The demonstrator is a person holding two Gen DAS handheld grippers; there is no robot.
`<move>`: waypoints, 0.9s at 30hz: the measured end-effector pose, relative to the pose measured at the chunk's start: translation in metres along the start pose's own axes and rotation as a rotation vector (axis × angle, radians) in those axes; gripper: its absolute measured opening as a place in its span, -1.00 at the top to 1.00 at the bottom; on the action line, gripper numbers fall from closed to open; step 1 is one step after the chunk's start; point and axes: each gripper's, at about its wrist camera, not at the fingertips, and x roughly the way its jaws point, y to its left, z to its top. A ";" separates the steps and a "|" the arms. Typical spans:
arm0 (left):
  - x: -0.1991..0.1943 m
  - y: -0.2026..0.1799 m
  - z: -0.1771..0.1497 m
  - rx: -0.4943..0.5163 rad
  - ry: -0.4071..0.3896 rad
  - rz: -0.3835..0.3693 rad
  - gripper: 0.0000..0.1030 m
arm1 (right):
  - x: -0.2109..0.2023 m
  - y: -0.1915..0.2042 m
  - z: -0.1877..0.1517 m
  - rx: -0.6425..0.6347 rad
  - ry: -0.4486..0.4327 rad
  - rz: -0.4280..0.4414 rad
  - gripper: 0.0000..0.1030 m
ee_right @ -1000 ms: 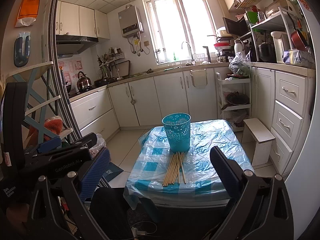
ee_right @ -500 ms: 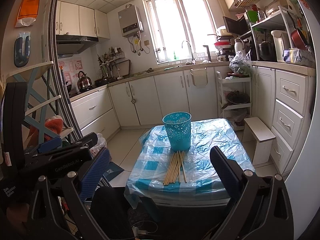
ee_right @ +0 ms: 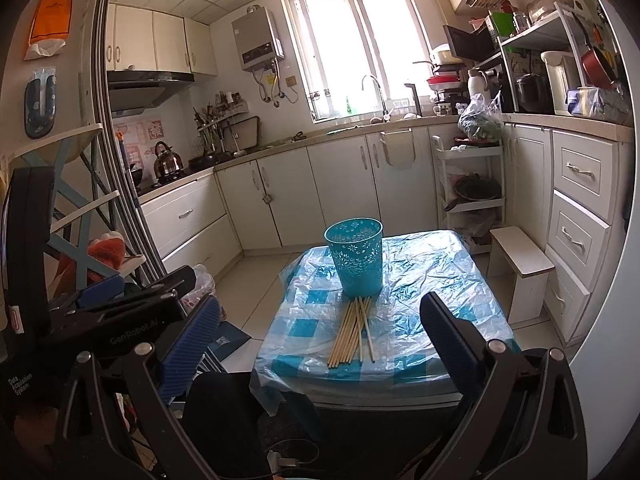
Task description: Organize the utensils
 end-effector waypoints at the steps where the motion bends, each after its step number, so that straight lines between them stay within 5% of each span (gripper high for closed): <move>1: 0.001 0.000 0.001 0.002 0.001 0.001 -0.85 | 0.000 0.001 0.000 0.001 -0.002 -0.001 -0.86; 27: 0.094 0.006 0.022 0.000 0.082 -0.001 -0.85 | 0.082 -0.019 0.010 -0.006 0.114 -0.018 -0.86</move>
